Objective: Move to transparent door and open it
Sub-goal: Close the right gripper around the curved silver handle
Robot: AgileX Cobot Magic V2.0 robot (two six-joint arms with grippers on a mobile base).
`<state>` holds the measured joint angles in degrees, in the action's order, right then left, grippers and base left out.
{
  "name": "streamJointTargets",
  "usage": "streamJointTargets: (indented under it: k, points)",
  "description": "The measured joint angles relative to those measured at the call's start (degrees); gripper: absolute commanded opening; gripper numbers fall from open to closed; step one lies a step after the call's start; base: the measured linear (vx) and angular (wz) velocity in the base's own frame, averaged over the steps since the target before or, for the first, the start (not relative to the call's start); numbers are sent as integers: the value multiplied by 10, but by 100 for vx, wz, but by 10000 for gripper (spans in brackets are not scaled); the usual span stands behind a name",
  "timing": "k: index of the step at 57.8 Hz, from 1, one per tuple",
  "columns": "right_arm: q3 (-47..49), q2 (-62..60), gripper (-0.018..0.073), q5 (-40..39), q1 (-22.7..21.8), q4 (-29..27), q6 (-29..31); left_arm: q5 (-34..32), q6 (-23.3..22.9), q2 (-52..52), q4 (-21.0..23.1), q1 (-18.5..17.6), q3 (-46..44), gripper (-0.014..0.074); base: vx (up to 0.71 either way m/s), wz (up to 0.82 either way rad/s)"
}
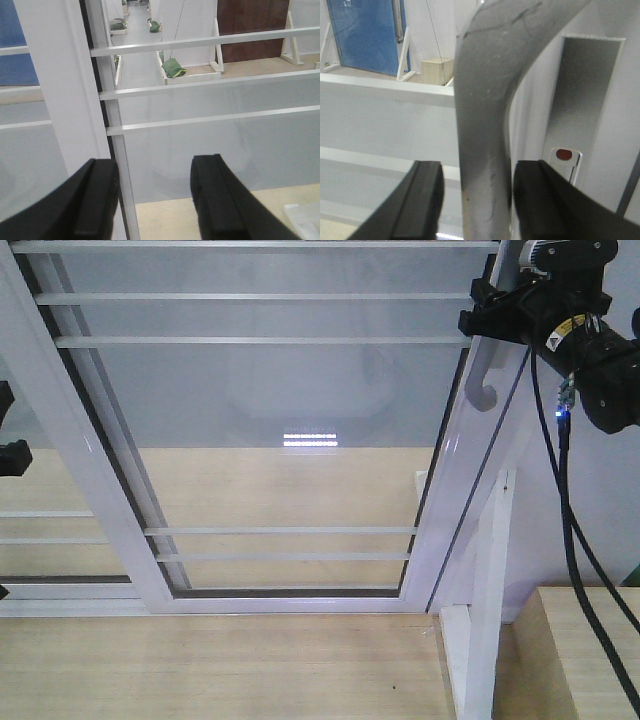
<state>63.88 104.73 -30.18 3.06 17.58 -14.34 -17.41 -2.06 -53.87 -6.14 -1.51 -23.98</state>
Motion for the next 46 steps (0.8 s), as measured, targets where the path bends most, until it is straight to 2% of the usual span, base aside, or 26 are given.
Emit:
streamJointTargets:
  k: [6,11,25,46]
  points:
    - [2,3,202,-2,0,-10,13,0,0,0,0,0,0,461,0,0]
    - [6,7,162,-2,1,-26,34,0,0,0,0,0,0,461,0,0]
    - [39,22,169,29,8,-32,52,0,0,0,0,0,0,461,0,0]
    - [98,52,184,66,43,-36,57,-4,0,0,0,0,0,461,-1,-4]
